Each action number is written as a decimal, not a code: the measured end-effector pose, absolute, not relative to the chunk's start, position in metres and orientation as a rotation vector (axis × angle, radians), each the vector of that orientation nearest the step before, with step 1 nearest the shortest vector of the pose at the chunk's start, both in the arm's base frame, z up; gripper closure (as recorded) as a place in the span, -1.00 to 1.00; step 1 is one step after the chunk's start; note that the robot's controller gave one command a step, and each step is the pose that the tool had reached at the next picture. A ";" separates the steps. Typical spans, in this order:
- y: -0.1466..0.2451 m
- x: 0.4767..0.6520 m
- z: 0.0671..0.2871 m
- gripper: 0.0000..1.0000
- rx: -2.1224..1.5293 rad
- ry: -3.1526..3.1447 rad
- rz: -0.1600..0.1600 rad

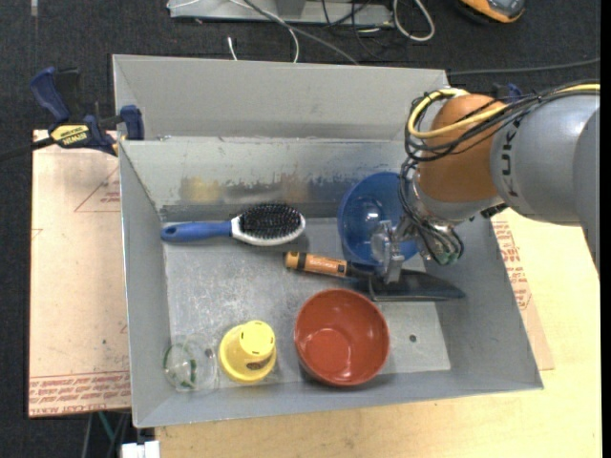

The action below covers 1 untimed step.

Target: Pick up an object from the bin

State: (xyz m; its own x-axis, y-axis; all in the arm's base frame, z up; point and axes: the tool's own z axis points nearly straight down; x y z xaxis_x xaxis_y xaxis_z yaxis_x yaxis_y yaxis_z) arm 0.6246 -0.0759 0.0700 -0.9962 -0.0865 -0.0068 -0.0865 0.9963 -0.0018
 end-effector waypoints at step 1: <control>-0.076 0.625 0.070 1.00 -0.136 3.132 -0.003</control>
Offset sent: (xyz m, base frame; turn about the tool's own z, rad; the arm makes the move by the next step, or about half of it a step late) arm 0.0000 0.0000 0.0000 0.0000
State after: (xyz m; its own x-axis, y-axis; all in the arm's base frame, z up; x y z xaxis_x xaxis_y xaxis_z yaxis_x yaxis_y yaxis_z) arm 0.6246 -0.0759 0.0700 -0.9962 -0.0869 -0.0068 -0.0869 0.9962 -0.0019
